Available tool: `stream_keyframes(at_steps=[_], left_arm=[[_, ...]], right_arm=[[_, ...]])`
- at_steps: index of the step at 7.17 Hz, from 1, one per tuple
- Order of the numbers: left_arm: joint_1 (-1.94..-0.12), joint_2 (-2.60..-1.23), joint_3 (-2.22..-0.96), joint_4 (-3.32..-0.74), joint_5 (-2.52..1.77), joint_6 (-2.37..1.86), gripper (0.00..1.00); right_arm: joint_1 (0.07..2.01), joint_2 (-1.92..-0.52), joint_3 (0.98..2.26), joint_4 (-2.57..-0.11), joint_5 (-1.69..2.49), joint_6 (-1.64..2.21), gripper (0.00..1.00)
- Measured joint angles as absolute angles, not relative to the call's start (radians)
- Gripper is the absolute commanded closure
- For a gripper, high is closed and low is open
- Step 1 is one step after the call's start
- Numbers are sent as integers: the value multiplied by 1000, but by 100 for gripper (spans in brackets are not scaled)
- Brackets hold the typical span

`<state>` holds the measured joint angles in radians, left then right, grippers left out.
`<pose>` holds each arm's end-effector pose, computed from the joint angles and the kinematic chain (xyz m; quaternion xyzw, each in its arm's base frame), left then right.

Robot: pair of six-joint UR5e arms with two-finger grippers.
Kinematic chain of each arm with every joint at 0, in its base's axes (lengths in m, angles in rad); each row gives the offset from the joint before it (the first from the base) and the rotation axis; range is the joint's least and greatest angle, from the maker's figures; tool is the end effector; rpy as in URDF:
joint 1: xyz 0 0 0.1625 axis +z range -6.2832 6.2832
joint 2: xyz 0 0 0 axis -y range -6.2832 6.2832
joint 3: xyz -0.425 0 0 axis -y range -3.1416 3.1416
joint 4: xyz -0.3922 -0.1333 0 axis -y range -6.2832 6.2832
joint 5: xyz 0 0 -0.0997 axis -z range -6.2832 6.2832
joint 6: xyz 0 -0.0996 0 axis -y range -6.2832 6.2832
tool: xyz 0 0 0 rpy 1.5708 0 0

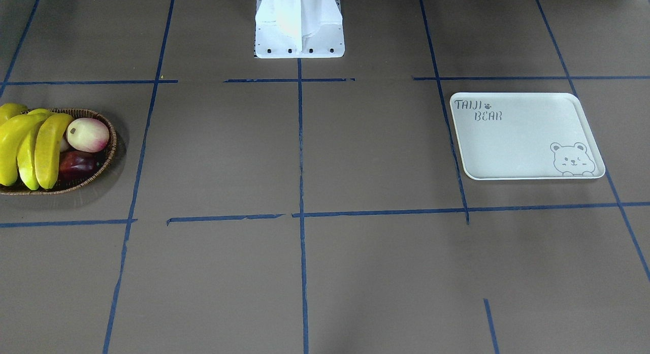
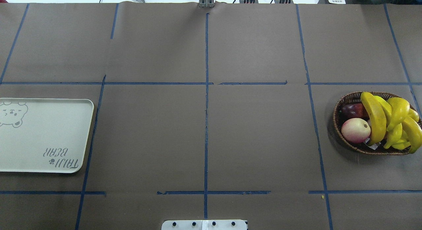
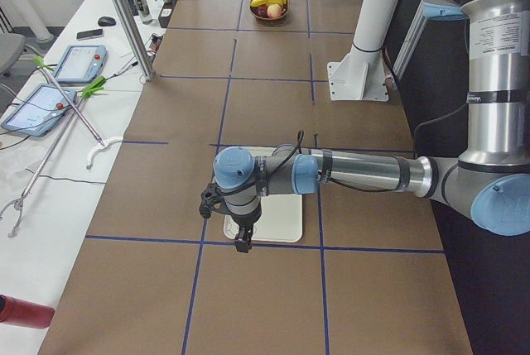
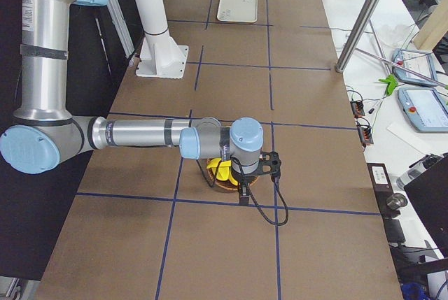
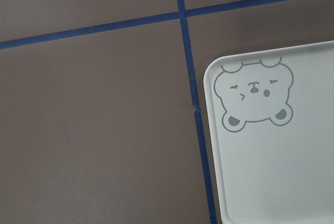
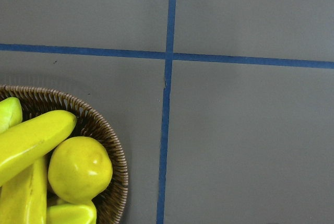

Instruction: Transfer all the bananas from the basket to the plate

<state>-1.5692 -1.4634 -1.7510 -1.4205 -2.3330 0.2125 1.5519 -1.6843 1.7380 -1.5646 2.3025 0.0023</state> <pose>-0.0638 -0.4395 0.6361 0.0034 0.3734 0.0848 0.9238 0.0583 -0.4486 0.6317 0.0242 -0.3579 -0.0185 0.9333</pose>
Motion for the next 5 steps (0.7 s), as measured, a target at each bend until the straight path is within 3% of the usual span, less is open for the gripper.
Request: stream_keyframes(at_steps=[3,5], left_arm=[[-1566,-1455,-1750,-1422,-2333,210,0],[-1564,-1453,-1747,-1422,-2333,209,0]], right_arm=[[1524,-1683,1756,-1564,2302,28,0],[1443,-1683,1840,-1562,2299,223,1]])
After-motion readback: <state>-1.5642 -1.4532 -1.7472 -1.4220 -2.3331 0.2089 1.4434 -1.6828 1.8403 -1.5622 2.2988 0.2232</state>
